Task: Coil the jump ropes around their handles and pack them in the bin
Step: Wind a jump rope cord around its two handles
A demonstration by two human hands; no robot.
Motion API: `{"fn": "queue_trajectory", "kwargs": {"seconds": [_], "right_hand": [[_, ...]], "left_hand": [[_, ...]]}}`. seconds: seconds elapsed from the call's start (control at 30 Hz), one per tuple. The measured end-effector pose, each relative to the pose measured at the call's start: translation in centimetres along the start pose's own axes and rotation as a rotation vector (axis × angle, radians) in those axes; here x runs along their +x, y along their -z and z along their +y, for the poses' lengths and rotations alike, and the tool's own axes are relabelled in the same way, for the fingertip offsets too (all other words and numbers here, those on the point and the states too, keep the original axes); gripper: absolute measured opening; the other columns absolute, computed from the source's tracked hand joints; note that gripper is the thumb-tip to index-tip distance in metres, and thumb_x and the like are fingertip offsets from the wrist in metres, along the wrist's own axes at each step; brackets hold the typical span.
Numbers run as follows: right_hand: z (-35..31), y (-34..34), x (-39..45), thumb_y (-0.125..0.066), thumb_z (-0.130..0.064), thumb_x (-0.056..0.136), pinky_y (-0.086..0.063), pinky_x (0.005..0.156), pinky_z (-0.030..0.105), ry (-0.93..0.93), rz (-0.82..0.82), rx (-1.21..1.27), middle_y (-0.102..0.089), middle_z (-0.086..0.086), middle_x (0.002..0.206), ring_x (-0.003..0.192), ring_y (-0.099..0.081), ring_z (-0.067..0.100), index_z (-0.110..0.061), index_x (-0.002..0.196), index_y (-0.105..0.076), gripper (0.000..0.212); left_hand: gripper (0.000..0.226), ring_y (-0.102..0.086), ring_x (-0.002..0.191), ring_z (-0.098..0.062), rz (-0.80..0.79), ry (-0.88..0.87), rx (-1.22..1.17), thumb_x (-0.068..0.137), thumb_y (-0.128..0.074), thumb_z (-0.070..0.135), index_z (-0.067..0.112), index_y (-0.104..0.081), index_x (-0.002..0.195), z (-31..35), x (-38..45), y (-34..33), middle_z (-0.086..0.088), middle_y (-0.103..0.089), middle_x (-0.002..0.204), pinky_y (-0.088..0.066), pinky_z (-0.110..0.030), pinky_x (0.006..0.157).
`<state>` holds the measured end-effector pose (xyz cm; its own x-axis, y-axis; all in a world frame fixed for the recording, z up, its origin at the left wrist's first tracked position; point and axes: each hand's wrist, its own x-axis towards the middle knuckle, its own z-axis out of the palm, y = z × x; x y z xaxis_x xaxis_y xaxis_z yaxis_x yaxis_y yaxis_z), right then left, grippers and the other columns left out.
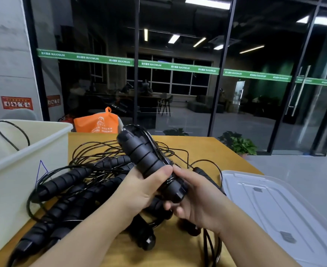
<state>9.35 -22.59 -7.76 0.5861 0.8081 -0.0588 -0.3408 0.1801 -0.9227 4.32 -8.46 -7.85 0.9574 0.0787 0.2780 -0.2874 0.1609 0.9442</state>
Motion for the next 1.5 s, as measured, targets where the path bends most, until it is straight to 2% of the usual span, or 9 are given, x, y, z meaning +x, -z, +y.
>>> {"fn": "queue_trajectory", "kwargs": {"seconds": [0.17, 0.27, 0.4, 0.67, 0.9, 1.07, 1.17, 1.33, 1.5], "right_hand": [[0.6, 0.3, 0.3, -0.07, -0.029, 0.071, -0.055, 0.067, 0.029, 0.226, 0.2, -0.405, -0.066, 0.011, 0.109, 0.091, -0.068, 0.019, -0.02, 0.125, -0.053, 0.057], [1.3, -0.4, 0.3, -0.069, -0.023, 0.07, -0.057, 0.081, 0.035, 0.279, 0.305, -0.845, -0.067, -0.002, 0.102, 0.091, -0.066, 0.011, -0.029, 0.118, -0.053, 0.051], [1.7, -1.1, 0.3, -0.066, -0.024, 0.075, -0.056, 0.075, 0.033, 0.395, 0.457, -1.064, -0.067, -0.009, 0.087, 0.08, -0.063, 0.006, -0.03, 0.102, -0.056, 0.029], [0.3, -0.5, -0.6, -0.048, -0.006, 0.045, -0.032, 0.041, 0.02, 0.302, 0.181, -0.423, -0.057, 0.019, 0.068, 0.05, -0.048, 0.025, 0.005, 0.079, -0.056, 0.037], [0.3, -0.7, -0.7, -0.057, -0.014, 0.04, -0.031, 0.035, 0.015, 0.19, -0.175, 0.033, -0.059, 0.013, 0.07, 0.049, -0.053, 0.02, -0.005, 0.082, -0.069, 0.045], [0.3, -0.4, -0.3, -0.061, -0.017, 0.063, -0.04, 0.039, 0.015, 0.096, -0.424, 0.189, -0.064, 0.012, 0.082, 0.061, -0.06, 0.019, -0.003, 0.104, -0.067, 0.044], [0.6, -0.1, 0.0, -0.057, -0.016, 0.07, -0.044, 0.043, 0.017, 0.012, -0.534, 0.262, -0.064, 0.013, 0.088, 0.065, -0.062, 0.02, 0.001, 0.109, -0.063, 0.043], [0.1, 0.4, -0.2, -0.063, -0.015, 0.063, -0.049, 0.039, 0.021, 0.008, -0.369, 0.172, -0.066, 0.018, 0.085, 0.058, -0.065, 0.024, 0.004, 0.105, -0.064, 0.046], [-0.3, -0.1, -0.2, -0.051, -0.017, 0.066, -0.048, 0.045, 0.027, 0.289, 0.244, -0.177, -0.066, 0.012, 0.083, 0.06, -0.064, 0.024, -0.014, 0.117, -0.048, 0.05]], "left_hand": [[0.052, -0.064, 0.06, -0.017, 0.252, -0.159, 0.151, 0.066, -0.081, 0.034, -0.002, -0.058, 0.096, -0.5, 0.8, -0.4, -0.022, -0.063, 0.075, -0.05, -0.02, 0.051], [0.063, -0.069, 0.074, -0.01, 0.314, -0.116, 0.315, 0.059, -0.082, 0.051, 0.01, -0.059, 0.101, -1.1, 0.8, -0.3, -0.006, -0.07, 0.082, -0.053, -0.02, 0.063], [0.055, -0.062, 0.076, 0.002, 0.374, -0.101, 0.528, 0.057, -0.077, 0.062, 0.028, -0.054, 0.094, -1.7, 0.2, -1.0, 0.012, -0.066, 0.081, -0.046, -0.02, 0.066], [0.046, -0.061, 0.056, 0.003, 0.212, -0.342, 0.622, 0.065, -0.074, 0.063, 0.023, -0.057, 0.078, 1.3, -0.5, -0.2, 0.016, -0.065, 0.063, -0.04, -0.007, 0.053], [0.063, -0.043, 0.045, 0.002, 0.221, -0.542, 0.687, 0.065, -0.043, 0.087, 0.024, -0.04, 0.061, 1.0, -0.1, 1.6, 0.013, -0.05, 0.052, -0.031, -0.007, 0.046], [0.086, -0.058, 0.043, -0.016, -0.035, -0.357, 0.223, 0.05, -0.067, 0.081, 0.015, -0.05, 0.101, 0.4, -0.1, 0.6, -0.001, -0.063, 0.076, -0.045, -0.024, 0.04], [0.076, -0.057, 0.041, -0.014, -0.135, -0.271, 0.186, 0.045, -0.069, 0.082, 0.024, -0.062, 0.094, 0.3, -0.3, 0.6, 0.0, -0.066, 0.068, -0.044, -0.019, 0.041], [0.065, -0.053, 0.041, -0.006, -0.02, -0.29, 0.295, 0.055, -0.067, 0.076, 0.017, -0.061, 0.083, 0.2, -0.5, 0.8, 0.004, -0.059, 0.052, -0.04, -0.015, 0.043], [0.023, -0.065, 0.076, 0.002, 0.21, -0.333, 0.527, 0.071, -0.065, 0.063, 0.043, -0.067, 0.081, 0.2, -0.3, 0.6, 0.022, -0.07, 0.08, -0.046, -0.01, 0.065]]}}
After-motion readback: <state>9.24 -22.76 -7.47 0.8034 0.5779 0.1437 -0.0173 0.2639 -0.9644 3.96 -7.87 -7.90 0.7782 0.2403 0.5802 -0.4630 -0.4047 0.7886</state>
